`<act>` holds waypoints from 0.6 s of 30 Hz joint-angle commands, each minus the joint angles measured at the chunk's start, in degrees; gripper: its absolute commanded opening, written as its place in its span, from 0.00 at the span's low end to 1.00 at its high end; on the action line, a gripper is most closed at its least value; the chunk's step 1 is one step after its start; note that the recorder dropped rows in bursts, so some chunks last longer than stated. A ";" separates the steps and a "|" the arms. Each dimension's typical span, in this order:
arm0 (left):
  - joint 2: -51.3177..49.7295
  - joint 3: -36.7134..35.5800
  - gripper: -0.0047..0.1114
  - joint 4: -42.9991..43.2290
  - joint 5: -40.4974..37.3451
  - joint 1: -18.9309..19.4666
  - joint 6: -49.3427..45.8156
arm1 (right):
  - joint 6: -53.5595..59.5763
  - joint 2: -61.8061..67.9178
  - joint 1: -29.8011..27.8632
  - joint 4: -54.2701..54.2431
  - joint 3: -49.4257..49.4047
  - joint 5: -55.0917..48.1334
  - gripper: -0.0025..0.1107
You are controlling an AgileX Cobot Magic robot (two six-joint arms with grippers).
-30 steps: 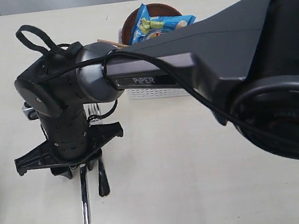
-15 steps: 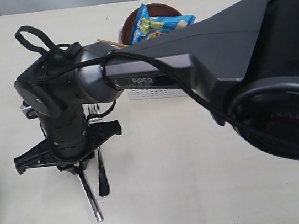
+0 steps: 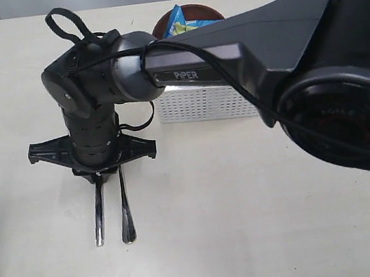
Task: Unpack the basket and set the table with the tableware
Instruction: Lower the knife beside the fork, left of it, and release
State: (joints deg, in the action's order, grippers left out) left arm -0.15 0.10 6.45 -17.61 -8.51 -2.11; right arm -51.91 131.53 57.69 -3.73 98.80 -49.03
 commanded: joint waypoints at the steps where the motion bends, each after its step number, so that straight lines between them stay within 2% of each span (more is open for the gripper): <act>1: 0.15 -0.10 0.04 -0.79 0.45 0.31 0.20 | -0.43 0.66 -0.27 1.34 -0.24 -0.96 0.02; 8: 0.15 -0.10 0.04 -0.79 0.45 0.31 0.20 | -0.32 0.66 -0.27 3.73 -0.24 -5.74 0.02; 18: 0.15 -0.10 0.04 -0.79 0.45 0.31 0.20 | 0.27 0.66 -0.27 2.68 -0.24 -5.38 0.02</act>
State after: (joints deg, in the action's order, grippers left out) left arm -0.15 0.10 6.45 -17.61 -8.51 -2.11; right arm -52.27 131.53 57.69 -1.56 99.02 -52.71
